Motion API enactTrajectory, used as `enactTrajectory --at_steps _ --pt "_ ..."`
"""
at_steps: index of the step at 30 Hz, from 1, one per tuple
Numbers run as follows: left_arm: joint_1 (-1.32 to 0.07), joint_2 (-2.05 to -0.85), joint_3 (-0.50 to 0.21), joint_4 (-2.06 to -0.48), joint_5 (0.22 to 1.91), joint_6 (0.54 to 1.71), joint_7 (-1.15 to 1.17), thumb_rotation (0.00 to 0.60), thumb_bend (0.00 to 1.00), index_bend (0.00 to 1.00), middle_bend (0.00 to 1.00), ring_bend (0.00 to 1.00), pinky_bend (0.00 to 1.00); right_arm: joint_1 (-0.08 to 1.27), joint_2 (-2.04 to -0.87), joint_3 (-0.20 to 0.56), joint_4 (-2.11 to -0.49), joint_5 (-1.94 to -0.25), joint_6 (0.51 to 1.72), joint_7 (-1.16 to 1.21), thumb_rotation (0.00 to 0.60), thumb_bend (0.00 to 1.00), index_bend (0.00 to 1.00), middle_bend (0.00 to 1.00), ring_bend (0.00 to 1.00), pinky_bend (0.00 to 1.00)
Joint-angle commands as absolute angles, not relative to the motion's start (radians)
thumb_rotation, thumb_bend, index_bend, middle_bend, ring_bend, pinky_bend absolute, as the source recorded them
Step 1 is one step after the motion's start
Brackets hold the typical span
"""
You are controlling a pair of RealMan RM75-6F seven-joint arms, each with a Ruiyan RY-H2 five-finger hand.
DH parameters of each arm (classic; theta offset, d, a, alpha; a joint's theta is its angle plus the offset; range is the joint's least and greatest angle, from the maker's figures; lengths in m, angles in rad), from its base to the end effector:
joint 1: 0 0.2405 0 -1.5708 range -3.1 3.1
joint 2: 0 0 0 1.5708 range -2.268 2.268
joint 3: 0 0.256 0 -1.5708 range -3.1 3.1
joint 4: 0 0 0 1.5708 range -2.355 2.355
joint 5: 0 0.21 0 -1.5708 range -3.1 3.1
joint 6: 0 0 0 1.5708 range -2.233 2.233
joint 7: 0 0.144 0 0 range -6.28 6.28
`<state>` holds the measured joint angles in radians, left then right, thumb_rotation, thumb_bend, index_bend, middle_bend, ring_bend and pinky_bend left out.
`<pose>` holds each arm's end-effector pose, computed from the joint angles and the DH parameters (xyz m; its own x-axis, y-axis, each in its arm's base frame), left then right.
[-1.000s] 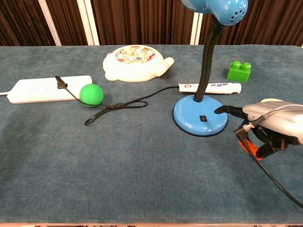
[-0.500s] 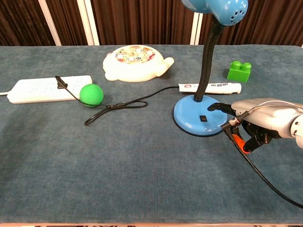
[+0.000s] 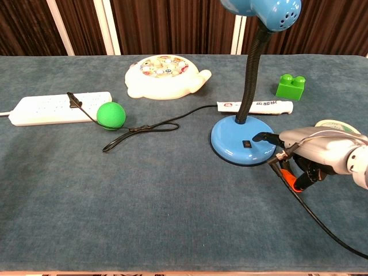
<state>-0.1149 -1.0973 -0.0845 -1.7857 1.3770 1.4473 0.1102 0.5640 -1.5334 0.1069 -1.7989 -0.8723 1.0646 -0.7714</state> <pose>-0.2867 0.1931 0.1554 0.3420 0.0189 0.9395 0.9375 0.0618 -0.3425 -0.1703 -0.2579 -0.0281 0.5003 -0.4382 0.7468 -0.8658 -0.2567 0.4294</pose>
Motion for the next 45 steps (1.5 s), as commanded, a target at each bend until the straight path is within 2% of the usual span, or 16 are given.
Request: enactTrajectory --at_steps 1,25,45 --pt "-0.115 -1.097 -0.085 -1.785 1.376 1.447 0.110 0.600 0.50 0.18 0.03 0.00 0.00 0.569 -1.536 0.102 -1.798 -0.872 1.067 -0.770 0.600 0.63 0.00 0.65 0.77 0.93" --pt "-0.115 -1.098 -0.086 -1.784 1.374 1.448 0.111 0.600 0.50 0.18 0.03 0.00 0.00 0.621 -1.571 0.077 -1.786 -0.820 1.098 -0.801 0.600 0.63 0.00 0.65 0.77 1.00" --pt "-0.115 -1.098 -0.086 -1.783 1.378 1.453 0.111 0.600 0.50 0.18 0.03 0.00 0.00 0.636 -1.576 0.018 -1.790 -0.801 1.106 -0.828 0.600 0.63 0.00 0.65 0.77 1.00"
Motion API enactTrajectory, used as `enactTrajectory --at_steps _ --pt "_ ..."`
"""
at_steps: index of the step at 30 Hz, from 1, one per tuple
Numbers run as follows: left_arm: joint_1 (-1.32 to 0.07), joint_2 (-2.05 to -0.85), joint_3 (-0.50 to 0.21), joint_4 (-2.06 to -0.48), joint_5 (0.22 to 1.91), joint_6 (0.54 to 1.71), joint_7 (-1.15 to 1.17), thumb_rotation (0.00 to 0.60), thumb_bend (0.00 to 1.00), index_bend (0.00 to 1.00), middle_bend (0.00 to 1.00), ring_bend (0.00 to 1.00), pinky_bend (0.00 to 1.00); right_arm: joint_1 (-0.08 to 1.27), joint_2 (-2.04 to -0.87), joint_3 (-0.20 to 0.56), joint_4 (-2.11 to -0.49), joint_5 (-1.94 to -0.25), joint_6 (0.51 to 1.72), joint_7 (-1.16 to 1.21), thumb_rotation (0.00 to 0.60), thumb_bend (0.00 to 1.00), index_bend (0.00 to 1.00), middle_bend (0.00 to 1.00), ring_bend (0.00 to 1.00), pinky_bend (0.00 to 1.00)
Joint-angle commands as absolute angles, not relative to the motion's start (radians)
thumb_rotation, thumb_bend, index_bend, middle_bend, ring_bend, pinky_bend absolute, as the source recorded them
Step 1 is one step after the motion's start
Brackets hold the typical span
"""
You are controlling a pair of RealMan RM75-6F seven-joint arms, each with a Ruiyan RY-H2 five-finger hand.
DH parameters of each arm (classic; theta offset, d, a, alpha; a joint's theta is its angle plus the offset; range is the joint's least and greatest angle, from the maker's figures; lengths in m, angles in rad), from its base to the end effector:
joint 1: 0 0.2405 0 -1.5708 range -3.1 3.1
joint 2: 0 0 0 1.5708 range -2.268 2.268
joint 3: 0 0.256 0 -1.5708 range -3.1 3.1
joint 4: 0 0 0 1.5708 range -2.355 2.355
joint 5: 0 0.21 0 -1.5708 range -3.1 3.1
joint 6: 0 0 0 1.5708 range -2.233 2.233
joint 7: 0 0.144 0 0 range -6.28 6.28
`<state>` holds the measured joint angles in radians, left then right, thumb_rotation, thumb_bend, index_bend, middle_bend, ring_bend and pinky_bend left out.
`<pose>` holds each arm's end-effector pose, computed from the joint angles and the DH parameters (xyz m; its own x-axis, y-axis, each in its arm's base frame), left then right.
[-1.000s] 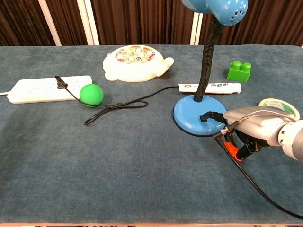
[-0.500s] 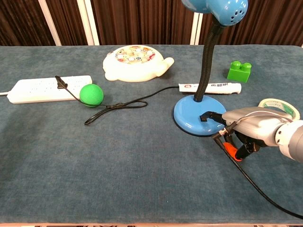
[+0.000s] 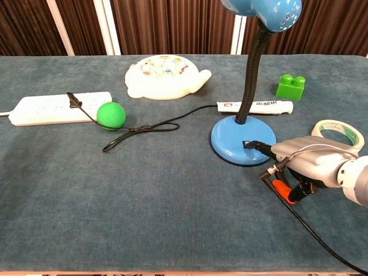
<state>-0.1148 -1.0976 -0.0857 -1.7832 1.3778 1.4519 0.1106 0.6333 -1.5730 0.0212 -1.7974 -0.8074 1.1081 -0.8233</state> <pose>-0.2868 0.1934 0.1563 0.3447 0.0129 0.9386 0.9366 0.0618 -0.3448 -0.1675 -0.2460 -0.0454 0.5614 -0.4711 0.6803 -0.8274 -0.3053 0.4714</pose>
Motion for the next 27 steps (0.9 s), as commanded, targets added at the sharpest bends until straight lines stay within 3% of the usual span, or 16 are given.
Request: enactTrajectory --at_steps 1,12,19,24,27 --pt "-0.115 -1.098 -0.086 -1.783 1.379 1.453 0.111 0.600 0.50 0.18 0.03 0.00 0.00 0.637 -1.576 0.017 -1.788 -0.798 1.106 -0.830 0.600 0.63 0.00 0.64 0.77 1.00" --pt "-0.113 -1.097 -0.088 -1.783 1.374 1.455 0.109 0.600 0.50 0.18 0.03 0.00 0.00 0.647 -1.526 0.063 -1.842 -0.798 1.139 -0.797 0.600 0.63 0.00 0.62 0.71 1.00" --pt "-0.113 -1.096 -0.091 -1.784 1.368 1.455 0.109 0.600 0.50 0.18 0.03 0.00 0.00 0.604 -1.329 0.071 -2.042 -0.830 1.186 -0.733 0.600 0.63 0.00 0.56 0.64 1.00" --pt "-0.113 -1.096 -0.091 -1.787 1.369 1.457 0.112 0.600 0.50 0.18 0.03 0.00 0.00 0.541 -1.156 0.032 -2.146 -0.923 1.226 -0.671 0.600 0.56 0.00 0.46 0.50 1.00" --pt "-0.113 -1.097 -0.089 -1.789 1.373 1.457 0.115 0.600 0.50 0.18 0.03 0.00 0.00 0.493 -1.084 -0.014 -2.153 -1.005 1.230 -0.601 0.600 0.47 0.00 0.34 0.37 1.00"
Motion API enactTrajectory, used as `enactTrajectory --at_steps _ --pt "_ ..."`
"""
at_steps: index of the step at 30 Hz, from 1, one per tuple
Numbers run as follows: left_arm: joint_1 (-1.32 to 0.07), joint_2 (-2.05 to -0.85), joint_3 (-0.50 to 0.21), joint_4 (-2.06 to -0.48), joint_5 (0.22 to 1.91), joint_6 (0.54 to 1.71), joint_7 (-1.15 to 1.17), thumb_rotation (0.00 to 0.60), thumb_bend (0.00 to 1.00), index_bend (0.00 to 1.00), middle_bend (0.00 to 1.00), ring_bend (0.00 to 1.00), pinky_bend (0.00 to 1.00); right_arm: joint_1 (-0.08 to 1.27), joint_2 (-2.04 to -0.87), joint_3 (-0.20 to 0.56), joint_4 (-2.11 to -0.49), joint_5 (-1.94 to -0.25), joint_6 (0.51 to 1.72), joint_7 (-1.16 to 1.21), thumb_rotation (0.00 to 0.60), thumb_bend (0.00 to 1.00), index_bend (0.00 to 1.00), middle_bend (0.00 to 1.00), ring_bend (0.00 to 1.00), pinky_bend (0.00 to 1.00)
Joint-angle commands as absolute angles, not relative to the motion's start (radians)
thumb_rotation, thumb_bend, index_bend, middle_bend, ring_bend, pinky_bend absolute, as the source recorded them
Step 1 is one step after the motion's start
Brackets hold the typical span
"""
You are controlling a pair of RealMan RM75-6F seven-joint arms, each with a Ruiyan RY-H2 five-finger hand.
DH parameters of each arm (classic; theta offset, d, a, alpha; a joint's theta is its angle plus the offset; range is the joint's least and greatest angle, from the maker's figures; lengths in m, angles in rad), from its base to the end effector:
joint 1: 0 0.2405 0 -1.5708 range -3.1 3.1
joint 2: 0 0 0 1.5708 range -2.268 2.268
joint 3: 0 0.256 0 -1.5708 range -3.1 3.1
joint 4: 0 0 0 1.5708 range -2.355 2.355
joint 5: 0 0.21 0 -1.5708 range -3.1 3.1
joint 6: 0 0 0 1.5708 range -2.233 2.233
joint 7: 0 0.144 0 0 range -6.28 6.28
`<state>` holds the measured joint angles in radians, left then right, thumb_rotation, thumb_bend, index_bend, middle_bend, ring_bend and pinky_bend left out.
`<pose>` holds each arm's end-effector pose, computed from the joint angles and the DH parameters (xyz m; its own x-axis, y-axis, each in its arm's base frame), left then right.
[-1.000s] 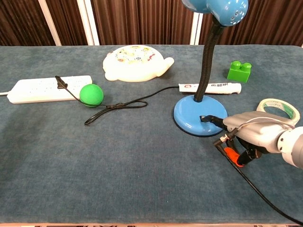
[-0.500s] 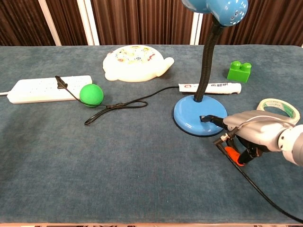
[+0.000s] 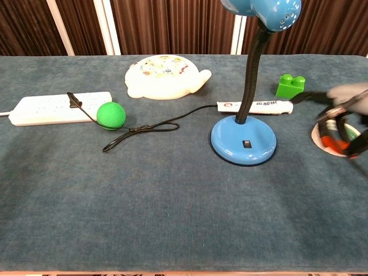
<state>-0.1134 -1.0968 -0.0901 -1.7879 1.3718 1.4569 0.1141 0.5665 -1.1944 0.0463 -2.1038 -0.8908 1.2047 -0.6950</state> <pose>-0.2864 0.1938 0.1576 0.3436 0.0054 0.9391 0.9368 0.0684 -0.3431 -0.1726 -0.2483 0.0678 0.4962 -0.3713 0.7848 -0.8678 -0.1836 0.4617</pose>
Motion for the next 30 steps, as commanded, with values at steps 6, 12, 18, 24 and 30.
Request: enactTrajectory --at_steps 6,12,18,24,30 --pt "-0.113 -1.098 -0.091 -1.791 1.368 1.458 0.115 0.600 0.50 0.18 0.03 0.00 0.00 0.362 -0.955 -0.121 -2.084 -1.232 1.291 -0.423 0.600 0.33 0.00 0.11 0.13 0.32" --pt "-0.113 -1.098 -0.088 -1.792 1.382 1.463 0.120 0.600 0.50 0.18 0.03 0.00 0.00 0.203 -0.987 -0.165 -1.867 -1.492 1.515 -0.232 0.600 0.33 0.00 0.06 0.08 0.00" --pt "-0.113 -1.098 -0.087 -1.791 1.383 1.462 0.123 0.600 0.50 0.18 0.03 0.00 0.00 0.132 -1.061 -0.149 -1.702 -1.545 1.620 -0.186 0.600 0.28 0.00 0.04 0.02 0.00" --pt "-0.113 -1.099 -0.083 -1.788 1.390 1.462 0.126 0.600 0.50 0.18 0.03 0.00 0.00 0.118 -1.100 -0.118 -1.619 -1.556 1.630 -0.203 0.600 0.28 0.00 0.04 0.02 0.00" --pt "-0.115 -1.098 -0.081 -1.785 1.398 1.460 0.125 0.600 0.50 0.18 0.03 0.00 0.00 0.107 -1.119 -0.095 -1.589 -1.555 1.629 -0.212 0.600 0.28 0.00 0.04 0.02 0.00"
